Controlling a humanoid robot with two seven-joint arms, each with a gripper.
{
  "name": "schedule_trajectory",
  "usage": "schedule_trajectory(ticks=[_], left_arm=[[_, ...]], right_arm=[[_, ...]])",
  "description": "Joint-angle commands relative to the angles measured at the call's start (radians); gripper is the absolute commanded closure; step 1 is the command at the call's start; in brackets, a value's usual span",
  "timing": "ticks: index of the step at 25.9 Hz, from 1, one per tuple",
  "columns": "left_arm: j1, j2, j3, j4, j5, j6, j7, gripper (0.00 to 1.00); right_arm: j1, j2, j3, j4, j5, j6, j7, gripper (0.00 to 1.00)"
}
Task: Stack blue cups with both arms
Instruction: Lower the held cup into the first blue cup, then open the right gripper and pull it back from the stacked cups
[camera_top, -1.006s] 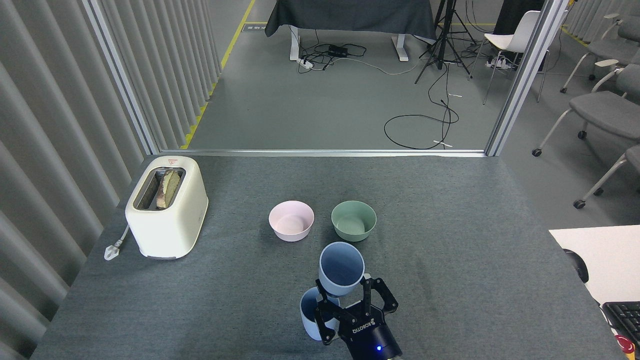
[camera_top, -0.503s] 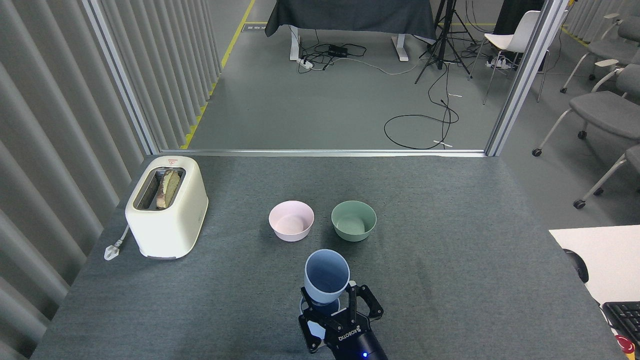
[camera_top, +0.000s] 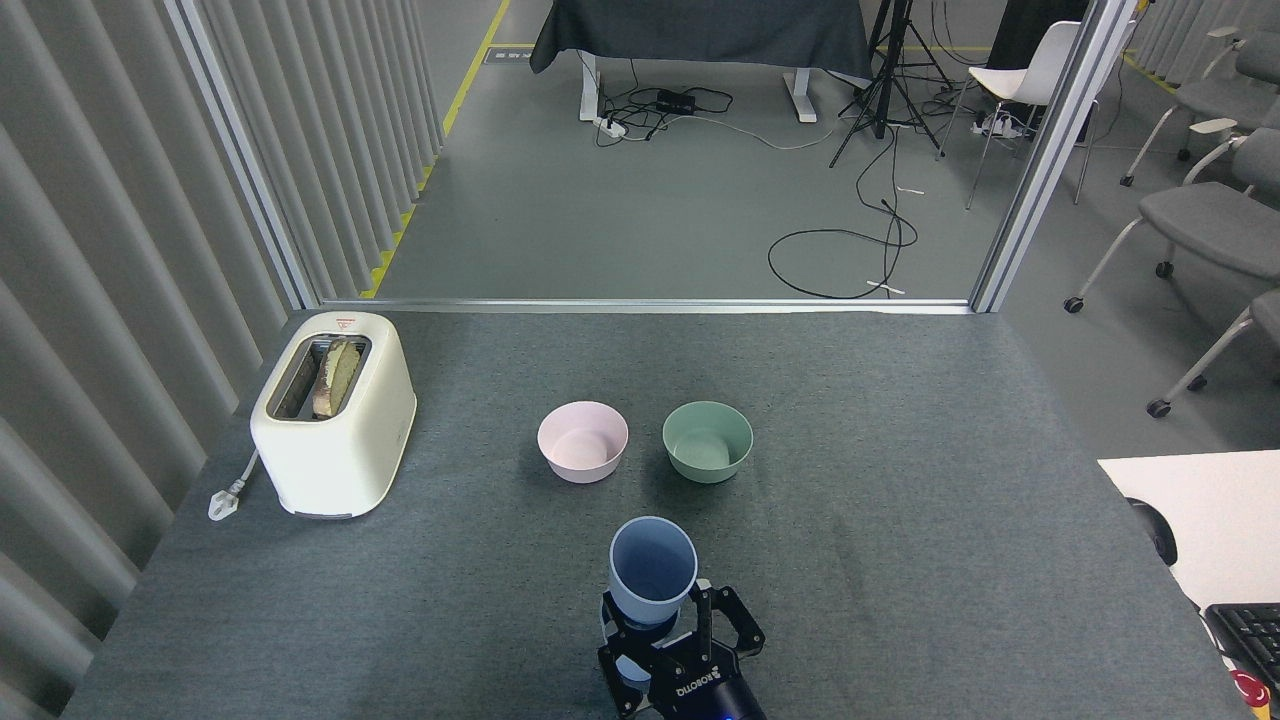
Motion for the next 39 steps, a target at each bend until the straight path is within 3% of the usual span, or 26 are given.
schedule_trajectory(ticks=[1,4,7,16,22,25,30,32,35,39], left_arm=[[0.001,0.0,0.001,0.0,0.0,0.002,0.0,0.0],[0.001,0.0,0.001,0.0,0.0,0.0,0.0,0.0],[-0.001,0.001,0.001,0.0,0.0,0.0,0.0,0.0],[-0.001,0.001,0.002,0.0,0.0,0.002,0.0,0.0],[0.002,0.001,0.002,0.0,0.0,0.002,0.0,0.0],[0.004,0.001,0.002,0.0,0.0,0.003,0.0,0.0],[0.007,0.001,0.017,-0.002,0.0,0.0,0.0,0.0],[0.007,0.003,0.017,-0.002,0.0,-0.006,0.0,0.0],[-0.002,0.0,0.017,-0.002,0.0,-0.008,0.0,0.0],[-0.01,-0.002,0.017,-0.003,0.002,-0.008,-0.003,0.0]], right_arm=[[0.001,0.0,0.0,0.007,0.0,-0.001,-0.001,0.35],[0.005,0.003,0.0,0.007,-0.003,-0.002,0.001,0.29],[0.006,0.007,0.0,0.007,-0.009,-0.001,0.002,0.02],[0.008,0.027,0.008,-0.018,-0.011,-0.005,-0.006,0.0],[0.009,0.028,-0.003,-0.128,-0.018,-0.005,-0.136,0.0],[-0.002,0.027,-0.017,-0.188,-0.047,-0.004,-0.141,0.0],[-0.002,-0.001,-0.201,-0.213,-0.109,-0.007,-0.093,0.0],[0.023,-0.05,-0.268,-0.211,-0.135,-0.036,-0.07,0.0],[0.136,-0.136,-0.33,-0.207,-0.179,-0.105,-0.073,0.0],[0.276,-0.158,-0.389,-0.202,-0.224,-0.165,-0.078,0.0]])
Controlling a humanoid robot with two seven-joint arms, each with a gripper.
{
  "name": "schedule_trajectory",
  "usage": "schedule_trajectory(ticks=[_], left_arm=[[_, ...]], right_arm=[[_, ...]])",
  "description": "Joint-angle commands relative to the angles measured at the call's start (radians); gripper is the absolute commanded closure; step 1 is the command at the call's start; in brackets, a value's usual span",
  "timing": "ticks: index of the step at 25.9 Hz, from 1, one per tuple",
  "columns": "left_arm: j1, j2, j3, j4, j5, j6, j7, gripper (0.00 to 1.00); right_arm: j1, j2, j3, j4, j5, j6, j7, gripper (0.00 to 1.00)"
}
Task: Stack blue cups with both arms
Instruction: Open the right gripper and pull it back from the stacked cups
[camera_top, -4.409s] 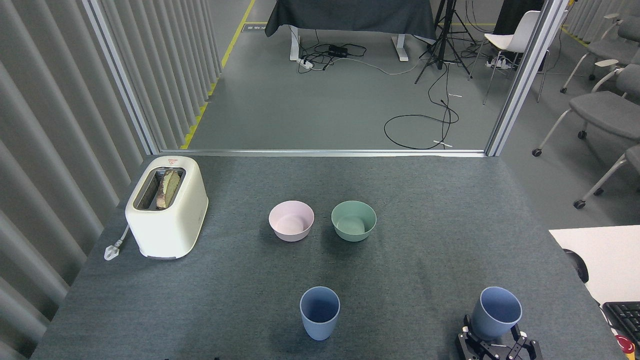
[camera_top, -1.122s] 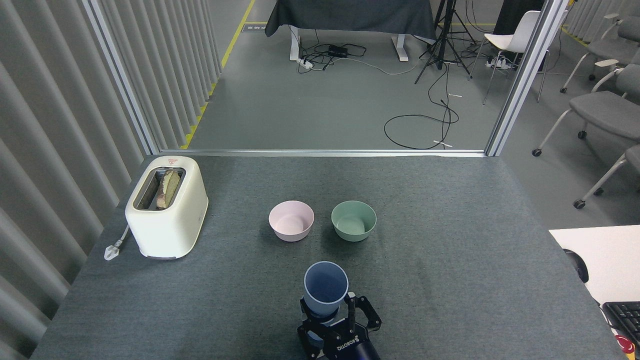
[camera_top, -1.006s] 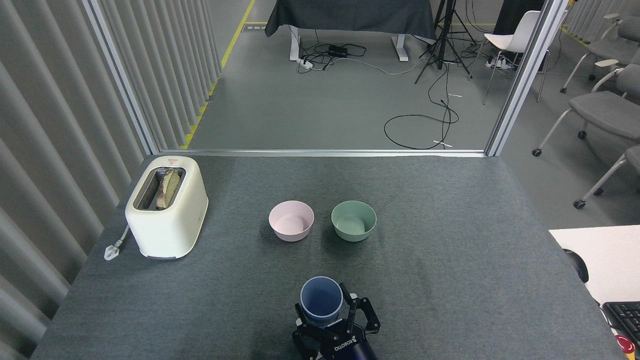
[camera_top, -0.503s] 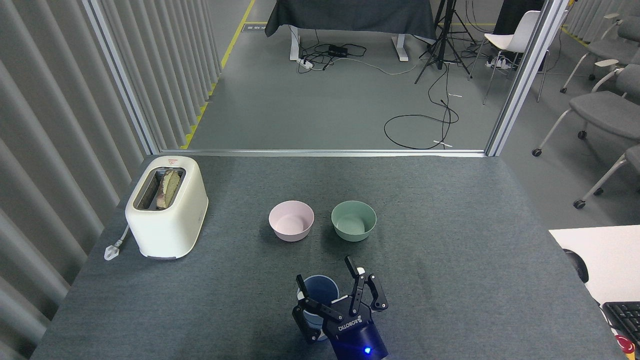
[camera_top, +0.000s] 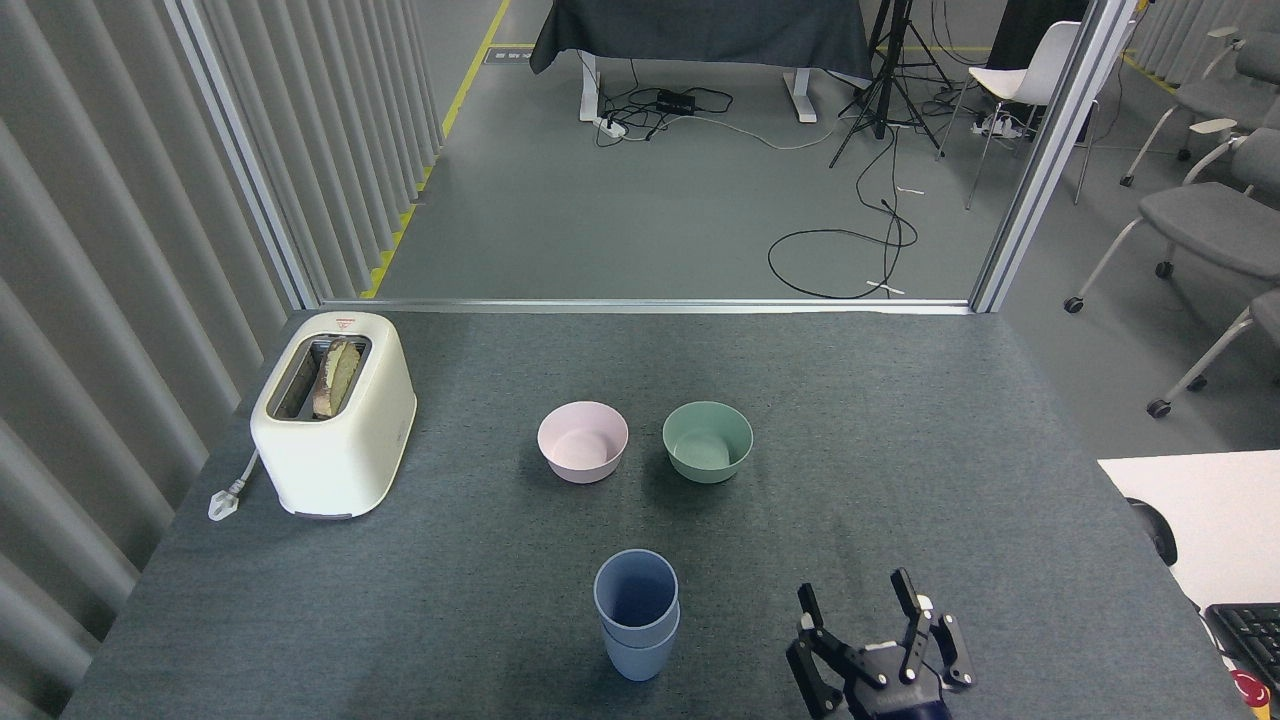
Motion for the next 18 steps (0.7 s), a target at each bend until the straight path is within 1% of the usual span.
schedule_trajectory(ticks=[1,4,6,8,18], left_arm=[[-0.011,0.002,0.0,0.001,0.0,-0.002,-0.002,0.0],[-0.015,0.004,0.0,0.001,0.0,-0.002,-0.004,0.0],[-0.015,0.005,0.0,0.002,0.0,-0.002,-0.004,0.0],[-0.014,0.005,0.0,0.002,0.0,-0.002,-0.002,0.0],[-0.011,0.005,-0.001,0.002,0.0,-0.002,-0.004,0.0]], right_arm=[[0.118,-0.017,-0.067,0.006,-0.029,-0.046,-0.002,0.0],[0.18,-0.012,-0.085,0.008,-0.029,-0.046,-0.001,0.0],[0.207,-0.006,-0.085,0.008,-0.029,-0.043,-0.001,0.0],[0.216,0.003,-0.087,0.008,-0.029,-0.043,-0.001,0.0],[0.223,0.002,-0.082,0.008,-0.029,-0.046,-0.005,0.0]])
